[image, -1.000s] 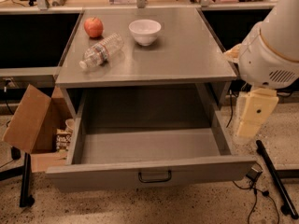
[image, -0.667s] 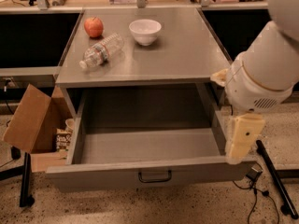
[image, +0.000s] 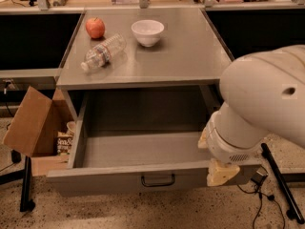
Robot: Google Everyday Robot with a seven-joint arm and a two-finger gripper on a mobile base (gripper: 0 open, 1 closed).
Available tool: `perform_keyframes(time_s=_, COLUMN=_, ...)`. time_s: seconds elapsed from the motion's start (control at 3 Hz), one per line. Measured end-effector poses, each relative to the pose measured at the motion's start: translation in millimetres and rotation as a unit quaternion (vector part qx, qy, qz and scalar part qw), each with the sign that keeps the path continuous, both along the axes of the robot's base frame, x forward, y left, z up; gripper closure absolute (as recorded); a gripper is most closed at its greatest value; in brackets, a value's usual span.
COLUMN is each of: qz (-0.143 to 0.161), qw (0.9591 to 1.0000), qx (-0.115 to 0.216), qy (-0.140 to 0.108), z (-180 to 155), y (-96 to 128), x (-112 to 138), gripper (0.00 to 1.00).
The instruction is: Close top drawer
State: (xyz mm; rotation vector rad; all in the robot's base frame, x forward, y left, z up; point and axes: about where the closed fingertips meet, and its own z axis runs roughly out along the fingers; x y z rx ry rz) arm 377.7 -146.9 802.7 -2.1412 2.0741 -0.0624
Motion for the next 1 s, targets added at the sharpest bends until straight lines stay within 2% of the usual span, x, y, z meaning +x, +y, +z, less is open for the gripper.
perform_keyframes(time_s=0.33, qz=0.0, qw=0.9999, qx=-0.003, qy=0.015, z=-38.0, y=1.2, x=-9.6, gripper=0.61)
perform_keyframes(time_s=0.67, qz=-0.016, qw=0.9994, qx=0.004, qy=0.029, z=-75.3, y=-3.4, x=-16.3, gripper=0.85)
perform_keyframes(time_s=1.0, qz=-0.039, qw=0.9985, qx=0.009, qy=0.038, z=-112.5, y=-17.2, x=-20.4, gripper=1.0)
